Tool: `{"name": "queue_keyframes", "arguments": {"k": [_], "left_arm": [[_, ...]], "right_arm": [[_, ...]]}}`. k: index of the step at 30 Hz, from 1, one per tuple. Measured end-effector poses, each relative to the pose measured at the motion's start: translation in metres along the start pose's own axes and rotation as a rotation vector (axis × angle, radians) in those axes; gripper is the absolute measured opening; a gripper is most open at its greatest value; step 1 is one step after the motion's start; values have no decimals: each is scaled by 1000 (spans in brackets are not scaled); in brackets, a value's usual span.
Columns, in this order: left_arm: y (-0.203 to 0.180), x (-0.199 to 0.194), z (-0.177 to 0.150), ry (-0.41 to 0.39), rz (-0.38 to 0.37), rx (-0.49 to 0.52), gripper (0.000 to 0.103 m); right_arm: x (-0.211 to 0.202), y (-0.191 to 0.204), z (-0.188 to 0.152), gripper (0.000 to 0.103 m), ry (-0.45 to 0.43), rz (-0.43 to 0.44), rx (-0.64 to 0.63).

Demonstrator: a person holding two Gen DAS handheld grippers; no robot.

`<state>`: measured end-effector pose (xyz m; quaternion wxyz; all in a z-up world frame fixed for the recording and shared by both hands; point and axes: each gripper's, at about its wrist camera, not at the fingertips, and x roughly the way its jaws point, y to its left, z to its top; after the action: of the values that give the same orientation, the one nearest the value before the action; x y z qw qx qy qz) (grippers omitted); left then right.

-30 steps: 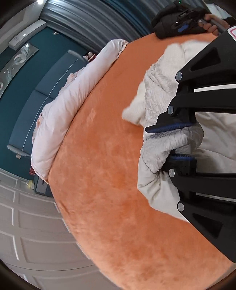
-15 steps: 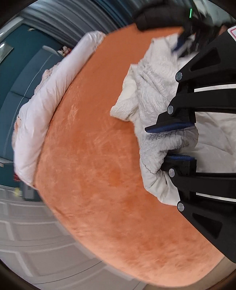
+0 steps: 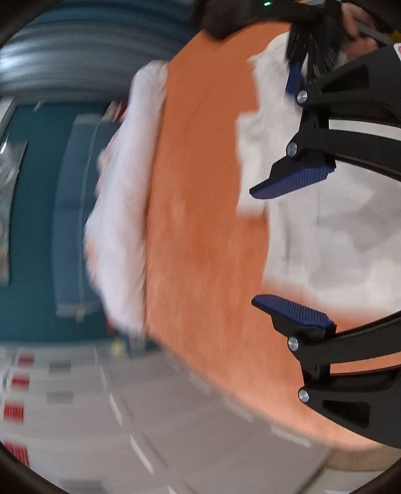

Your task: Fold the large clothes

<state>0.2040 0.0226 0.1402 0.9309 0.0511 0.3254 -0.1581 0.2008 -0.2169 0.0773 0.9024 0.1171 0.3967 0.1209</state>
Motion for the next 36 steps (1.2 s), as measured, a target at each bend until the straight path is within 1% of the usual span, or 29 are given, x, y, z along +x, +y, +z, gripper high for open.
{"name": "queue_keyframes", "arguments": {"k": [1, 2, 3, 4, 5, 6, 7, 8, 9, 10, 11, 12, 14, 16, 19, 22, 28, 32, 36], "left_arm": [[-22, 22, -7, 38, -29, 11, 62], [-42, 46, -15, 80, -42, 24, 63], [-55, 66, -21, 105, -35, 32, 63], [-64, 82, -26, 119, -13, 35, 63], [-68, 100, -33, 126, 23, 27, 63], [-65, 111, -37, 134, 48, 15, 63], [-61, 117, -41, 145, 70, 1, 63], [-51, 126, -48, 158, 82, -28, 67], [-40, 131, -51, 162, 76, -56, 71], [-28, 133, -55, 165, 67, -91, 74], [-17, 137, -57, 164, 51, -128, 75], [-11, 142, -57, 163, 36, -142, 75], [-8, 144, -57, 158, 26, -134, 75], [-6, 146, -56, 149, 16, -136, 75], [-3, 162, -60, 186, 5, -154, 77], [-11, 173, -64, 200, 34, -135, 80], [-10, 186, -70, 207, 34, -153, 82], [-10, 190, -72, 210, 40, -155, 82], [-9, 186, -69, 217, 31, -160, 82]], "right_arm": [[6, 5, 0, 34, 15, -12, -23], [17, 6, 0, 33, 40, -47, -55], [20, 2, -2, 31, 51, -85, -69], [21, -5, -2, 30, 57, -108, -68], [23, -23, -3, 30, 65, -136, -46], [20, -39, -3, 28, 62, -140, -16], [17, -56, -4, 20, 52, -163, 14], [10, -79, -5, 12, 33, -205, 46], [6, -97, -6, 0, 22, -216, 79], [1, -121, -8, 0, 10, -218, 139], [-1, -135, -11, 0, -1, -218, 174], [-2, -146, -13, 0, -10, -210, 203], [-2, -160, -16, 0, -26, -200, 235], [2, -161, -16, 0, -26, -214, 226], [23, -161, -17, 0, 4, -225, 221], [32, -165, -16, 0, 15, -229, 228], [43, -178, -21, 0, 5, -169, 280], [43, -181, -22, 0, -1, -158, 290], [40, -182, -20, 0, 8, -152, 296]]}}
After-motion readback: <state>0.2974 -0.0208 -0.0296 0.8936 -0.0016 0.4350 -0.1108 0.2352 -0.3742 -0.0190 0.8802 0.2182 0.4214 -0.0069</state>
